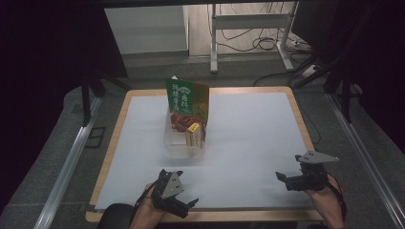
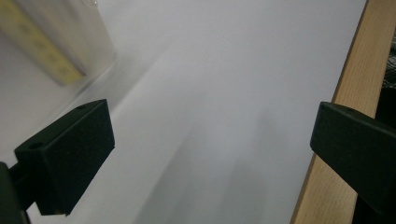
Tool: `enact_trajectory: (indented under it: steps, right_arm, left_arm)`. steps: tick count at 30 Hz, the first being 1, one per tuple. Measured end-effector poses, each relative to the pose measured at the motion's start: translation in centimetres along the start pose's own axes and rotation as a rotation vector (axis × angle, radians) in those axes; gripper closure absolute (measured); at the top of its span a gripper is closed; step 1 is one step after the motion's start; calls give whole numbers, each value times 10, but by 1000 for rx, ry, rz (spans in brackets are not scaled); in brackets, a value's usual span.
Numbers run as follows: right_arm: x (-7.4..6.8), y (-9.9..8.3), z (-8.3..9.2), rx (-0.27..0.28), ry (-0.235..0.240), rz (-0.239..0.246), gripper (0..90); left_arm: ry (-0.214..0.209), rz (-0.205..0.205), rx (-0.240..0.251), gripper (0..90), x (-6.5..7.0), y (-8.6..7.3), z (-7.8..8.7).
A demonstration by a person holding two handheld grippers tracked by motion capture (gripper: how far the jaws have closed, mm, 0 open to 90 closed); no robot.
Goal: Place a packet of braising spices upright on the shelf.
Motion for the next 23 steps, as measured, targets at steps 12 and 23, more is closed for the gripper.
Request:
enact_trajectory:
  steps: [12,23]
  right_arm:
    - [10,-21,-4,-58,-10,-33,10]
    - [10,-30,-10,-99,4,-37,11]
  left_arm:
    - [2,4,-4,0,-1,-1,0]
    - [21,19,-12,0,-5,-2,0]
Point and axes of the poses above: each handheld gripper's, and its own axes: z roughly backward along the jaws, y roughly out of its top, x roughly to its right, the point moved 9 cm from there along -z, roughly forward along the jaws, and after that the axes turned 9 degrees about -y, right-handed, at the moved point
